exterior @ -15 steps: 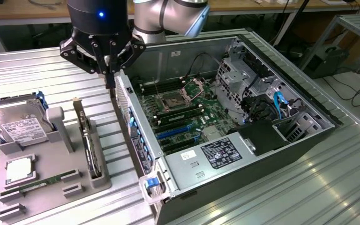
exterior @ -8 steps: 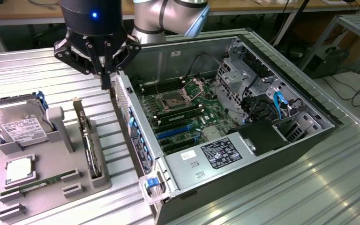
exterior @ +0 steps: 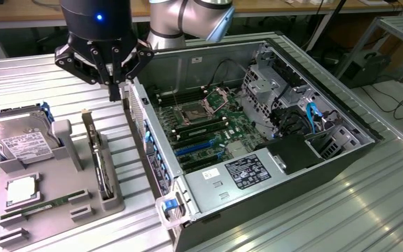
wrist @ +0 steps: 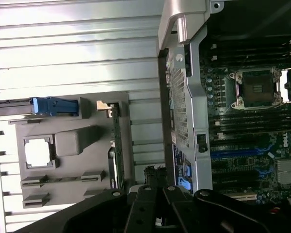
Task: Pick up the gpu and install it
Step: 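Reach for the gpu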
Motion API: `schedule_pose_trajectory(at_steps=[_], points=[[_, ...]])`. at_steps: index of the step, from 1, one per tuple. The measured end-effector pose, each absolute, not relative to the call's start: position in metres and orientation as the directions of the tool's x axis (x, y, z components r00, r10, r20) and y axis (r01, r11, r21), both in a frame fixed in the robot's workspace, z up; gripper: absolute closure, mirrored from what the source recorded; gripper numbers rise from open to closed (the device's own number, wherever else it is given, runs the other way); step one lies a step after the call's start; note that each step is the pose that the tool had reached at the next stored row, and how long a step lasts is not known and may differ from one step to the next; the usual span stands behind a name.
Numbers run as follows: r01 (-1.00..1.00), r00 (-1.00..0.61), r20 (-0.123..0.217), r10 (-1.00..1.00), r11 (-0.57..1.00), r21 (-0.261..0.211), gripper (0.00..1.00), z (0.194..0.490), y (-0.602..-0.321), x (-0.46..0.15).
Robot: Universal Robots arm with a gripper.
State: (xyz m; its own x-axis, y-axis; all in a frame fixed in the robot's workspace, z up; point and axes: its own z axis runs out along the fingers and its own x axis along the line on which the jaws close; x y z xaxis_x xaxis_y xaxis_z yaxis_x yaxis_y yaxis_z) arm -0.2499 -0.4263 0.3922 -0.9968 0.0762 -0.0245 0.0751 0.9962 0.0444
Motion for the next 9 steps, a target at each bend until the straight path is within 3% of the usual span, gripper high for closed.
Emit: schedule_pose_trajectory(at_steps=[9], points=[[0.075, -0.997, -0.024, 0.076, 0.996, 0.045, 0.89, 0.3919, -0.4263, -0.2562]])
